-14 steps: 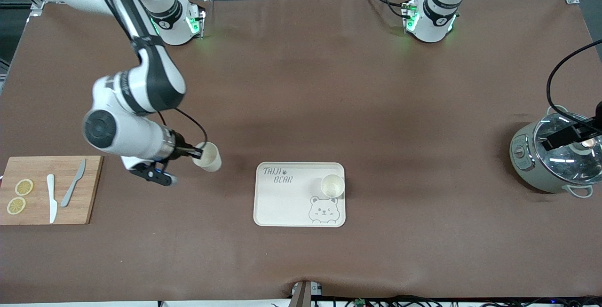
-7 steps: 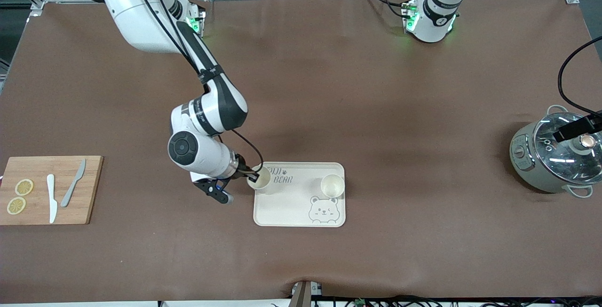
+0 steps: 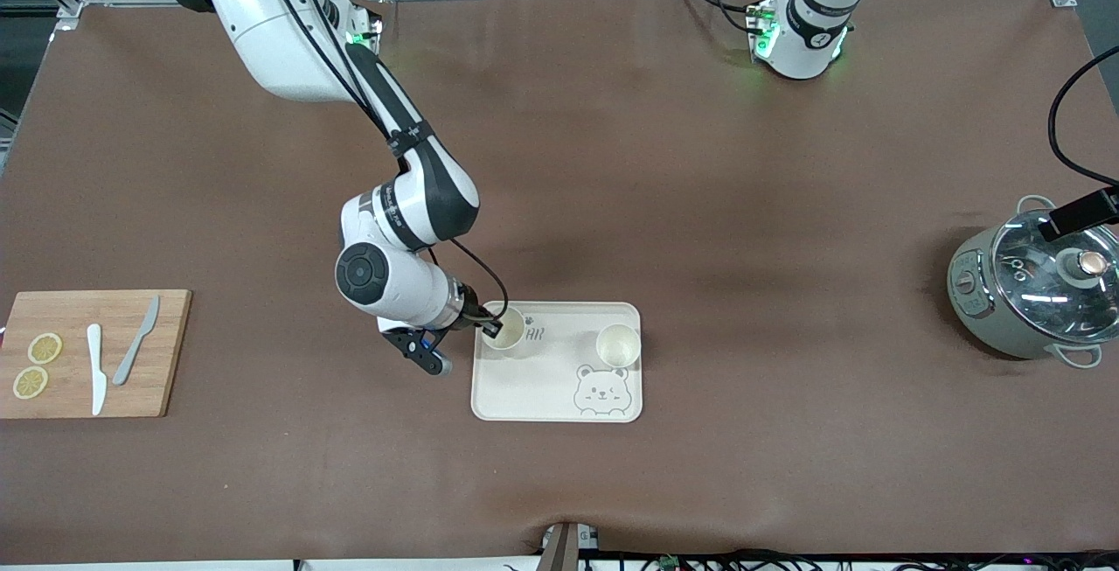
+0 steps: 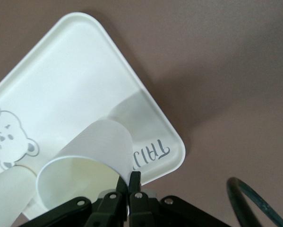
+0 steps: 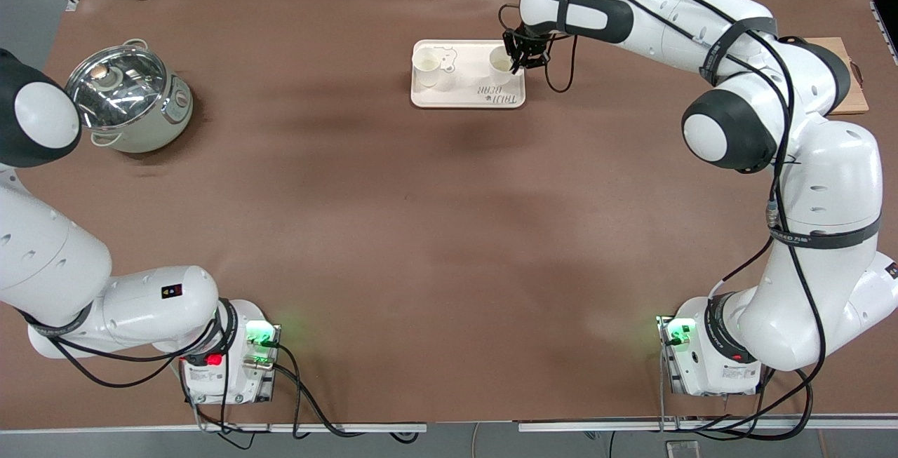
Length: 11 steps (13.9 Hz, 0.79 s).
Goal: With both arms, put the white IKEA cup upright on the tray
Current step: 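Set the cup upright beside the first cup and open the right gripper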
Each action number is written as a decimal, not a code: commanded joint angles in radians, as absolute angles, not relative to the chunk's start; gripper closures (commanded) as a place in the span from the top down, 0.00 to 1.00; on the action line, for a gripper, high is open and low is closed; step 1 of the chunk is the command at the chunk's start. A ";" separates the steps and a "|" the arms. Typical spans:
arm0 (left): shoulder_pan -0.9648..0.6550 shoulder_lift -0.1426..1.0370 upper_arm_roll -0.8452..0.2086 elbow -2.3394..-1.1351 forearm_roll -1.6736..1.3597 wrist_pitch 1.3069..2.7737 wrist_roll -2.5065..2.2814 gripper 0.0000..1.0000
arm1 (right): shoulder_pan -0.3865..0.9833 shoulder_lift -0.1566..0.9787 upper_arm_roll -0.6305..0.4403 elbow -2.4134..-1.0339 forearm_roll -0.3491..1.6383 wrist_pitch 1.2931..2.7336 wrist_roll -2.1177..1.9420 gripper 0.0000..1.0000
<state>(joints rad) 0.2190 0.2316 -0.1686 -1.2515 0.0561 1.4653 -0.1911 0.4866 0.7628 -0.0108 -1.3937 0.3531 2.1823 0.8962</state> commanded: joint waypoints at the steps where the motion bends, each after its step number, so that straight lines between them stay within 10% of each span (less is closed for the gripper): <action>1: 0.235 0.167 -0.178 -1.322 0.072 1.465 -0.161 1.00 | 0.488 0.790 -0.017 -1.367 0.367 2.171 0.907 0.00; 3: 0.233 0.163 -0.184 -1.322 0.072 1.465 -0.149 1.00 | 0.486 0.790 -0.020 -1.371 0.365 2.171 0.910 0.12; 7: 0.227 0.141 -0.193 -1.331 0.067 1.454 -0.141 1.00 | 0.483 0.787 -0.026 -1.378 0.362 2.172 0.948 0.98; 11: 0.229 0.104 -0.206 -1.345 0.055 1.442 -0.111 1.00 | 0.476 0.769 -0.025 -1.368 0.362 2.166 0.982 1.00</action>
